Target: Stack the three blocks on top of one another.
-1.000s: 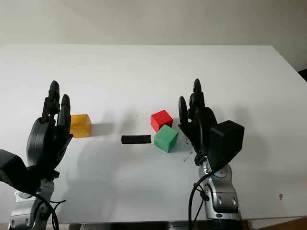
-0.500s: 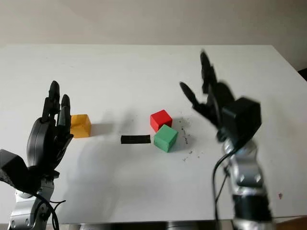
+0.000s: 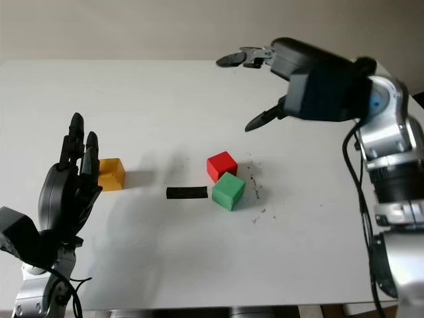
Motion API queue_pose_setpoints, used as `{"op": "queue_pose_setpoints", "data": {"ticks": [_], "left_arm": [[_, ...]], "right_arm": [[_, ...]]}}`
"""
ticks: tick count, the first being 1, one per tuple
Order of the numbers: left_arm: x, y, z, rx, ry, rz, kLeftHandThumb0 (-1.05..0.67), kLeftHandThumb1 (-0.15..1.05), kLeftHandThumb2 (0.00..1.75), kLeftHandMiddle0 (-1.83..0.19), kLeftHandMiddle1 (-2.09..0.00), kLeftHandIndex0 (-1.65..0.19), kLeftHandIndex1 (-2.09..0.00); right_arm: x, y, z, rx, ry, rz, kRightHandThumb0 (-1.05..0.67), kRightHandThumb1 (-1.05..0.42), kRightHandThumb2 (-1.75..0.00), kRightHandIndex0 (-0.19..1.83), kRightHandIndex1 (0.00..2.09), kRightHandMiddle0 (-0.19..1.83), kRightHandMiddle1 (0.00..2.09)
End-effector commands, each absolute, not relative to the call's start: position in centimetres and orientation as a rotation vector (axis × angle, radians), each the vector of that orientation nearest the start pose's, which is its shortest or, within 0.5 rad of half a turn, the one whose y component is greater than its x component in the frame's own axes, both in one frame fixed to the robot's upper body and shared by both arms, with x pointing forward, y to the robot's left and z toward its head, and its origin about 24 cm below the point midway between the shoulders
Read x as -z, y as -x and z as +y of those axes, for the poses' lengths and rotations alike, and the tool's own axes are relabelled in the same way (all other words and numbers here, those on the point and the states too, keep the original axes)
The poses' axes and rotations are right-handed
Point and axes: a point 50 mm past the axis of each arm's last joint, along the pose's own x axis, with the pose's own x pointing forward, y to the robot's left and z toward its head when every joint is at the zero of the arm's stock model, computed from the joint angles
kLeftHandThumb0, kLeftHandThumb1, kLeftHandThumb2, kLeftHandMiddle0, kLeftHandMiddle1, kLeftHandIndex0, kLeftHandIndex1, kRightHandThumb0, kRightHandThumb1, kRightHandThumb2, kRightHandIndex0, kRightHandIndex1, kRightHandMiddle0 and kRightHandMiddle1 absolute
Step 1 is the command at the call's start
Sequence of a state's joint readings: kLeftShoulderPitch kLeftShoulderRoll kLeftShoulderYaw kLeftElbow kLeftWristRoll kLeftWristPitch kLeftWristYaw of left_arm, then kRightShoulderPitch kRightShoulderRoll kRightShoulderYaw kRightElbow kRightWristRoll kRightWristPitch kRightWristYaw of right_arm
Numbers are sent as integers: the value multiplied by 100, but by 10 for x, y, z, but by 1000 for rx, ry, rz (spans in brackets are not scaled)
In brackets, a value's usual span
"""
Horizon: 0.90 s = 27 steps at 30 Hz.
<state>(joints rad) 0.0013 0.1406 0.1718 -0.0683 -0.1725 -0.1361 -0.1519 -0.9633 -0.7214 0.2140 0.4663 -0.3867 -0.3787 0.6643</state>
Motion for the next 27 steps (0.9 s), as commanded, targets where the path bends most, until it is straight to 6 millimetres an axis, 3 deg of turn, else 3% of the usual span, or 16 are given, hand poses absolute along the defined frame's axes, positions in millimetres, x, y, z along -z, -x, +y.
{"op": "queue_pose_setpoints", "data": {"ticks": [1, 8, 27], "left_arm": [[-83, -249, 207, -9, -4, -246, -72, 105, 53, 17, -6, 16, -6], [-84, -249, 208, -6, -17, -246, -72, 105, 53, 17, -5, 17, -5], [-84, -245, 209, -9, -24, -238, -72, 105, 52, 17, -5, 17, -5]], "right_arm": [[-263, -360, -180, -631, 1490, -380, -50, -72, -7, 9, 9, 34, 17], [-243, -359, -165, -714, 1608, -373, -41, -77, -7, 6, 6, 34, 12], [-188, -366, -163, -822, 1603, -374, -52, -83, -6, 0, 4, 30, 5]]}}
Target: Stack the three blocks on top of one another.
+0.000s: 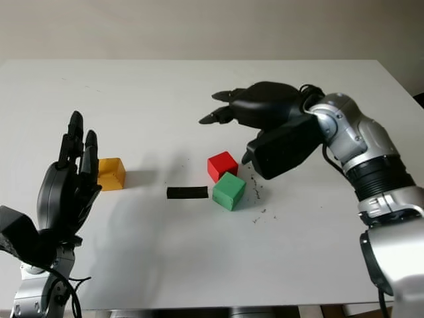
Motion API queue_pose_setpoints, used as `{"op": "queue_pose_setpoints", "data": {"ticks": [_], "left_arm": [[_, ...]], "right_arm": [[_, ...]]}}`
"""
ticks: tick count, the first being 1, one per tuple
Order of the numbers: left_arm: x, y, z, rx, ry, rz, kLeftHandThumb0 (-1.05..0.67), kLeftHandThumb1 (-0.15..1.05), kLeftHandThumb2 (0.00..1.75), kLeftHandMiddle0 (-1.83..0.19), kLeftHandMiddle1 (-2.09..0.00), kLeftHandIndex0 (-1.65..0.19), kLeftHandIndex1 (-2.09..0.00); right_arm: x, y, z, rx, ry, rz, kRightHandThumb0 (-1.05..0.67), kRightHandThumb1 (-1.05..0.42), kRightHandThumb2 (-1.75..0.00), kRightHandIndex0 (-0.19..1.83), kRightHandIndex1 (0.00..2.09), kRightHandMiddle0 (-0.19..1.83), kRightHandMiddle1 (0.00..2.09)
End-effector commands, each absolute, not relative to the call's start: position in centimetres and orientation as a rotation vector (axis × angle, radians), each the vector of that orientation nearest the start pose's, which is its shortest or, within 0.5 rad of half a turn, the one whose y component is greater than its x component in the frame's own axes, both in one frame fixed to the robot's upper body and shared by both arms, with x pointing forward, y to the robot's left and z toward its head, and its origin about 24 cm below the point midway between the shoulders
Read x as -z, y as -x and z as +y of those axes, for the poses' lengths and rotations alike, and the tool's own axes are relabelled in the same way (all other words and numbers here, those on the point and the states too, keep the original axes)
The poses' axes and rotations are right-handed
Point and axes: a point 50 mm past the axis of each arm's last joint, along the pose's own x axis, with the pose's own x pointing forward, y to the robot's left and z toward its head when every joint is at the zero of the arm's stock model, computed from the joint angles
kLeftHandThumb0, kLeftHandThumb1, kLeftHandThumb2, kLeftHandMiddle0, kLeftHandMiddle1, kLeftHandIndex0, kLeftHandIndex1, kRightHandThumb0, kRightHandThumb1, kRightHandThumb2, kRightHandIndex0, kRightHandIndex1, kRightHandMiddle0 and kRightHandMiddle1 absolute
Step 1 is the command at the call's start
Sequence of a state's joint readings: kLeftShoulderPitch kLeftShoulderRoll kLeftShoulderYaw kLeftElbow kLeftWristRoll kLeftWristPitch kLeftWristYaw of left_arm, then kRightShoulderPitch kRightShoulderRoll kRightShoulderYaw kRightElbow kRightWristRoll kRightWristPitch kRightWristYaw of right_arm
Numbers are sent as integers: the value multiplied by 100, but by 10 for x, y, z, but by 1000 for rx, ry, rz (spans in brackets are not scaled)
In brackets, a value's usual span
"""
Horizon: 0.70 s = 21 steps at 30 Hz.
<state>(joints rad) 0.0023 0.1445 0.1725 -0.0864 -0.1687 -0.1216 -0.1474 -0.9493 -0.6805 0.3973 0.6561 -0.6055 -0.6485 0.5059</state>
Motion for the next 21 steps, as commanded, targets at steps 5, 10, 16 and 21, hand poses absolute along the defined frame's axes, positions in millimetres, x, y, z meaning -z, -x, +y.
{"op": "queue_pose_setpoints", "data": {"ticks": [5, 10, 16, 21], "left_arm": [[-83, -244, 212, -16, -30, -238, -72, 105, 52, 16, -6, 16, -6], [-83, -243, 212, -13, -30, -232, -72, 105, 53, 16, -5, 16, -5], [-82, -242, 211, -3, -23, -237, -71, 105, 52, 17, -5, 16, -5], [-81, -242, 211, -4, -20, -232, -72, 105, 50, 17, -5, 16, -6]], "right_arm": [[-179, -367, -164, -856, 1625, -345, -54, -85, -6, -2, 4, 28, 5], [-174, -367, -166, -869, 1631, -330, -57, -86, -6, -2, 4, 27, 5], [-166, -368, -166, -873, 1626, -312, -59, -86, -6, -2, 5, 27, 5], [-161, -367, -164, -872, 1628, -332, -60, -88, -6, -3, 5, 28, 5]]}}
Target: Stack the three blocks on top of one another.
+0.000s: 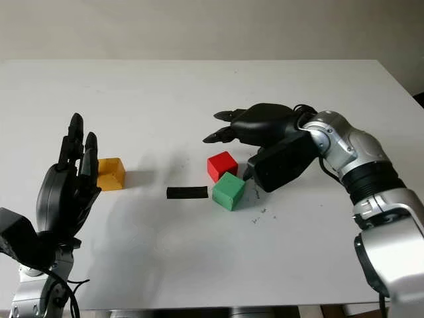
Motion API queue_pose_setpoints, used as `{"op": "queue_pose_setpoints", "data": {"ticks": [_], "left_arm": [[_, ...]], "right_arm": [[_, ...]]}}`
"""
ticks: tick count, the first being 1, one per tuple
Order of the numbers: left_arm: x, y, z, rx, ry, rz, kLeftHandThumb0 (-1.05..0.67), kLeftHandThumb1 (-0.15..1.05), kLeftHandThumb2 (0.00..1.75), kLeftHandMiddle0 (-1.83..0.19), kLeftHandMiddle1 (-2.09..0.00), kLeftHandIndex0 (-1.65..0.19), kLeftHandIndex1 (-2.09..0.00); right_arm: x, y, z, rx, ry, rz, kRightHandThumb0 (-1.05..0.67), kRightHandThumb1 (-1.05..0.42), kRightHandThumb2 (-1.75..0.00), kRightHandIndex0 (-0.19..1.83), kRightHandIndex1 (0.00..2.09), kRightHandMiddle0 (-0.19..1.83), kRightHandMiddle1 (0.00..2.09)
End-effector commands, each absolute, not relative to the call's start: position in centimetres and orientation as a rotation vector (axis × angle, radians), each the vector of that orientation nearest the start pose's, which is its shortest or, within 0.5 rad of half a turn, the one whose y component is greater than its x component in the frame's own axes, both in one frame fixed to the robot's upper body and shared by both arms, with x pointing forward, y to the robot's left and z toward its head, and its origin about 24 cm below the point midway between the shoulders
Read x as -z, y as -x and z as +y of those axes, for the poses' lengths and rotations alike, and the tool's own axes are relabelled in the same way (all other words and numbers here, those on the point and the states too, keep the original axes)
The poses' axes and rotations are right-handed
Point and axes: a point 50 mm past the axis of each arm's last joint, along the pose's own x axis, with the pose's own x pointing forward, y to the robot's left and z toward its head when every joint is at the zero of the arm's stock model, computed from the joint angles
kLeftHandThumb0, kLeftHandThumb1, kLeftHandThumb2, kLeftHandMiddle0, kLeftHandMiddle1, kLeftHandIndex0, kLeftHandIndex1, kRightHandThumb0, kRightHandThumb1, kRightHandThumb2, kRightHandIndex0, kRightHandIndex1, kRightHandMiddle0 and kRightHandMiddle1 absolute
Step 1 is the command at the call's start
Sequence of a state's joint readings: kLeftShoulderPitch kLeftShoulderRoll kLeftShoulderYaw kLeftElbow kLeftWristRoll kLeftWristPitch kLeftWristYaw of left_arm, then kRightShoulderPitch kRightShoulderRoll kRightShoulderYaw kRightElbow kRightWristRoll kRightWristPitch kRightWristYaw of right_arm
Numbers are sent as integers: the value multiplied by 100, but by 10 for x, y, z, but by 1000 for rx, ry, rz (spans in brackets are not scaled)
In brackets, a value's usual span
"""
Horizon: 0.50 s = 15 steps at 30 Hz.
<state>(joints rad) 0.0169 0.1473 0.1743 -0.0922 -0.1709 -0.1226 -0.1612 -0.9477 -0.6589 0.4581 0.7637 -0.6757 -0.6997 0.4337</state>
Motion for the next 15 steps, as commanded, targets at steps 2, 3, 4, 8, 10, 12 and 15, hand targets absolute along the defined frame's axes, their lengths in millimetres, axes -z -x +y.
{"op": "queue_pose_setpoints", "data": {"ticks": [2, 3, 4, 8, 10, 12, 15], "left_arm": [[-81, -242, 211, -1, -24, -229, -72, 105, 51, 17, -5, 16, -5], [-81, -242, 211, -4, -24, -229, -72, 105, 51, 17, -5, 16, -5], [-80, -242, 211, -10, -22, -229, -72, 105, 51, 17, -5, 16, -6], [-80, -241, 210, -9, -17, -227, -72, 105, 50, 17, -5, 16, -5], [-79, -241, 210, -10, -13, -227, -72, 105, 50, 17, -5, 16, -5], [-79, -241, 210, -9, -12, -224, -73, 105, 50, 18, -5, 17, -5], [-79, -240, 210, -8, -11, -222, -72, 105, 50, 18, -5, 17, -5]], "right_arm": [[-160, -368, -163, -868, 1620, -342, -60, -88, -6, -2, 5, 29, 6], [-159, -368, -162, -865, 1617, -347, -60, -89, -6, -2, 5, 30, 6], [-159, -368, -162, -862, 1616, -356, -60, -89, -6, -1, 6, 31, 7], [-158, -369, -159, -857, 1626, -363, -59, -90, -6, -1, 6, 33, 7], [-158, -369, -158, -856, 1626, -367, -58, -90, -6, 0, 6, 35, 8], [-157, -369, -158, -856, 1618, -368, -56, -90, -6, 1, 6, 36, 9], [-155, -369, -157, -855, 1612, -373, -55, -90, -6, 1, 6, 38, 9]]}}
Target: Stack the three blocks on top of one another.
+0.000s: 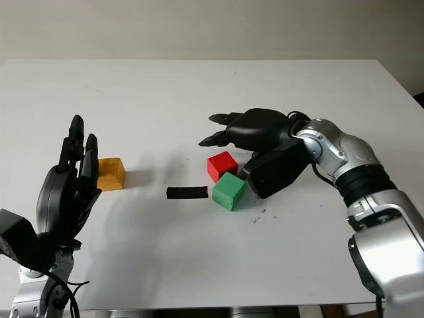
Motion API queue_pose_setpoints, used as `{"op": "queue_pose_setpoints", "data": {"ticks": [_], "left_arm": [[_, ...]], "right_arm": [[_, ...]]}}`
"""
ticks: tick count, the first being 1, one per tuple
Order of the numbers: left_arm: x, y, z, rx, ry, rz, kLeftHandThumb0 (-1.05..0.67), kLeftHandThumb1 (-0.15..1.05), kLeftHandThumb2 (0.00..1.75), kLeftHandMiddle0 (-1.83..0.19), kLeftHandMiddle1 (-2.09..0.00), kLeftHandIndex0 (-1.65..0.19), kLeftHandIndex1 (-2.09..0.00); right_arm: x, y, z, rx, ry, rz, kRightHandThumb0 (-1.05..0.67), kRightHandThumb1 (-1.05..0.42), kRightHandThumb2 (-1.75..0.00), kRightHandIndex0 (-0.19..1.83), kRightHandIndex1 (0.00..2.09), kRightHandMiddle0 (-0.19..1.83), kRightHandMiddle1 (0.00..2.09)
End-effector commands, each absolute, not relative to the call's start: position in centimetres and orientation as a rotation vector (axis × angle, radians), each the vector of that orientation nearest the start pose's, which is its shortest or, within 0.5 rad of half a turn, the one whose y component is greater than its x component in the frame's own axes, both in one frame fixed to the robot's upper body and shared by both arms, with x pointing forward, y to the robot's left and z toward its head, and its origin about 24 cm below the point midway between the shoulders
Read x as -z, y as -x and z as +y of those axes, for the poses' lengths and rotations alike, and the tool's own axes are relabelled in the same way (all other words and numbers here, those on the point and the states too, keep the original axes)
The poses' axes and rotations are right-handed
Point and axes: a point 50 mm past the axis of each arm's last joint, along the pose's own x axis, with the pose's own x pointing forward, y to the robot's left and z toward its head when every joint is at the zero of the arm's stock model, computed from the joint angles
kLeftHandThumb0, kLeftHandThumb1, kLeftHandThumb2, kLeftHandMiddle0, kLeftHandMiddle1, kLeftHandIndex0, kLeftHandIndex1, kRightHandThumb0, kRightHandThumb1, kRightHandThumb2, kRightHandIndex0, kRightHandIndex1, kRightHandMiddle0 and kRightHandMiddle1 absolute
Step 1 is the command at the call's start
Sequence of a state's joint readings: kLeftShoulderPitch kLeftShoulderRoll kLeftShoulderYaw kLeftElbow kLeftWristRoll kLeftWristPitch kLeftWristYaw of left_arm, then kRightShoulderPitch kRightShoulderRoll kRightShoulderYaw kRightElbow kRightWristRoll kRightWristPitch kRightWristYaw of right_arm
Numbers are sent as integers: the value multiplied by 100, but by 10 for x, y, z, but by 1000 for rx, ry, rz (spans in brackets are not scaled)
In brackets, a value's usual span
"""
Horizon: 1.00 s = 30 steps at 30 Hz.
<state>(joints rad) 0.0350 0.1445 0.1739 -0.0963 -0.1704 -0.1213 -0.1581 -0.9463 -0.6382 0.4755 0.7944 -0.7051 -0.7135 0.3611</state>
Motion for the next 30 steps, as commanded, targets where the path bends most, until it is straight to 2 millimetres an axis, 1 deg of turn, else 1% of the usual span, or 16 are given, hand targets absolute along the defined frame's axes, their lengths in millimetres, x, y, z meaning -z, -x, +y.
{"op": "queue_pose_setpoints", "data": {"ticks": [1, 7, 10, 11, 12, 14, 15, 17, 19, 25, 30], "left_arm": [[-79, -241, 210, -8, -11, -222, -73, 105, 50, 17, -5, 16, -5], [-79, -240, 210, -15, -17, -222, -73, 105, 49, 16, -6, 15, -6], [-79, -239, 210, -17, -28, -218, -73, 105, 50, 16, -6, 15, -6], [-80, -239, 210, -18, -27, -219, -73, 105, 50, 15, -6, 15, -6], [-80, -238, 210, -18, -28, -220, -73, 105, 50, 15, -6, 15, -6], [-80, -238, 211, -16, -31, -219, -72, 105, 50, 16, -6, 15, -6], [-80, -238, 211, -16, -32, -219, -72, 105, 50, 16, -5, 15, -5], [-79, -238, 212, -19, -33, -219, -72, 105, 50, 15, -6, 15, -6], [-79, -238, 211, -20, -33, -220, -73, 105, 50, 15, -6, 15, -6], [-79, -239, 211, -16, -28, -221, -73, 105, 50, 16, -5, 15, -5], [-80, -239, 211, -15, -25, -221, -73, 105, 49, 16, -5, 15, -5]], "right_arm": [[-154, -369, -157, -854, 1611, -376, -54, -90, -6, 2, 6, 40, 10], [-152, -369, -156, -838, 1595, -404, -50, -90, -5, 6, 8, 51, 15], [-151, -369, -157, -828, 1581, -420, -46, -91, -6, 10, 9, 61, 20], [-151, -369, -157, -823, 1573, -427, -44, -91, -6, 12, 9, 69, 25], [-151, -369, -157, -816, 1563, -438, -43, -92, -6, 14, 8, 69, 39], [-150, -369, -157, -806, 1553, -457, -40, -93, -6, 20, 7, 57, 89], [-150, -368, -158, -803, 1552, -468, -39, -94, -6, 21, 7, 54, 102], [-151, -368, -159, -797, 1556, -487, -38, -94, -5, 24, 7, 51, 116], [-151, -368, -159, -792, 1567, -496, -39, -94, -5, 26, 7, 50, 120], [-154, -370, -160, -789, 1616, -500, -38, -95, -6, 26, 7, 48, 122], [-162, -375, -160, -769, 1650, -495, -37, -95, -5, 26, 6, 43, 129]]}}
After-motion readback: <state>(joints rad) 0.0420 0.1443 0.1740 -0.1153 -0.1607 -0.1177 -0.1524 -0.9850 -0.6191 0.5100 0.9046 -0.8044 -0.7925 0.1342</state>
